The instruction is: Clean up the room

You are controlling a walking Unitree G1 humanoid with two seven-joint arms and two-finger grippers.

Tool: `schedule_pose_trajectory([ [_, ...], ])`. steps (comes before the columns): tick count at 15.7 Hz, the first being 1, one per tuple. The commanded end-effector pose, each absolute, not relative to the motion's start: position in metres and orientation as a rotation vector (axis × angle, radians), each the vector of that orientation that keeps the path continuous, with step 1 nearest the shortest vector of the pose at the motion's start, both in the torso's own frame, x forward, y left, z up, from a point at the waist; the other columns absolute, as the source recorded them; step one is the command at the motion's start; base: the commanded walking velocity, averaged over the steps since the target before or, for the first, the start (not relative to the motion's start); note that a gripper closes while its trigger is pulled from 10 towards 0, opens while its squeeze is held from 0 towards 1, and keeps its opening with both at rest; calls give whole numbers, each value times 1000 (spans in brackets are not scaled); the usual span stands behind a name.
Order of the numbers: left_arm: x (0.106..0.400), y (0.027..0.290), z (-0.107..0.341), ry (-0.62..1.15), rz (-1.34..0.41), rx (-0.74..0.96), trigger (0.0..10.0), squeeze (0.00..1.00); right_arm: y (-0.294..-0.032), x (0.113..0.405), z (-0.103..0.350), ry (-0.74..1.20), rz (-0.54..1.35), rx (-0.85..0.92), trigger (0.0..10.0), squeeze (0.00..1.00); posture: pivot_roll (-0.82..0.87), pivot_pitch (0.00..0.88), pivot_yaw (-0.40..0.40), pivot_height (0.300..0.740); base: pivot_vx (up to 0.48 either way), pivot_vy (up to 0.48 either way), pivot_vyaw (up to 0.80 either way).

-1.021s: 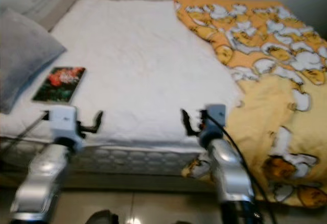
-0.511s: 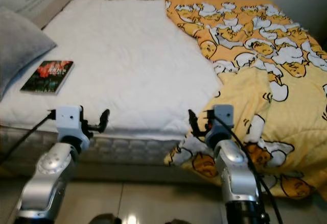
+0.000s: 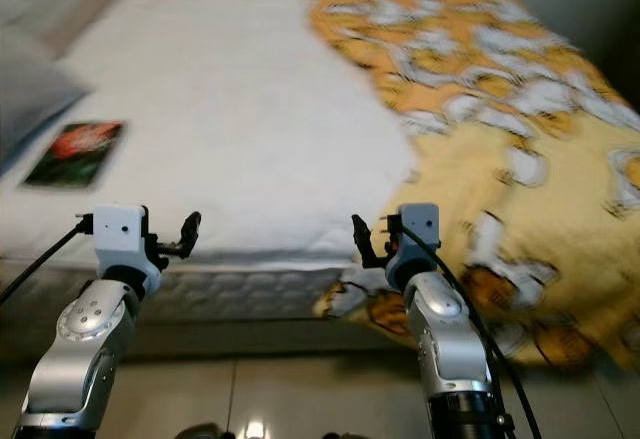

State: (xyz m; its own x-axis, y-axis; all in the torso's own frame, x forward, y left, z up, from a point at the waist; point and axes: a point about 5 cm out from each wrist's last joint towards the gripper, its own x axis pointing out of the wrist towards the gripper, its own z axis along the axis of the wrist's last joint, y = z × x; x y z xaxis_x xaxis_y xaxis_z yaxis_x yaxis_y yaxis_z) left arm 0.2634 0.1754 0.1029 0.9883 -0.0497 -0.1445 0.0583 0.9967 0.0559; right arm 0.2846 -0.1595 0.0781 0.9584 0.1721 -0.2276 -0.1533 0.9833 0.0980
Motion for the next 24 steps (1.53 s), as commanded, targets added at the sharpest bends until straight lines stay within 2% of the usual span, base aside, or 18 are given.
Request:
schedule_pose_trajectory([
  [1,265,170,106,131,-77,48,10000,184,-166,286,79,235,140,68,10000,0,76,53,-36,740,262,0,0],
  [7,265,169,106,130,-83,44,10000,192,-164,287,79,239,139,66,10000,0,75,52,-35,740,292,0,0],
  [10,265,169,106,129,-86,42,10000,192,-165,287,78,245,136,64,10000,0,75,52,-35,740,321,0,-558],
  [24,267,169,105,127,-86,43,10000,192,-158,287,79,239,178,51,10000,0,75,46,-35,740,335,0,0],
])
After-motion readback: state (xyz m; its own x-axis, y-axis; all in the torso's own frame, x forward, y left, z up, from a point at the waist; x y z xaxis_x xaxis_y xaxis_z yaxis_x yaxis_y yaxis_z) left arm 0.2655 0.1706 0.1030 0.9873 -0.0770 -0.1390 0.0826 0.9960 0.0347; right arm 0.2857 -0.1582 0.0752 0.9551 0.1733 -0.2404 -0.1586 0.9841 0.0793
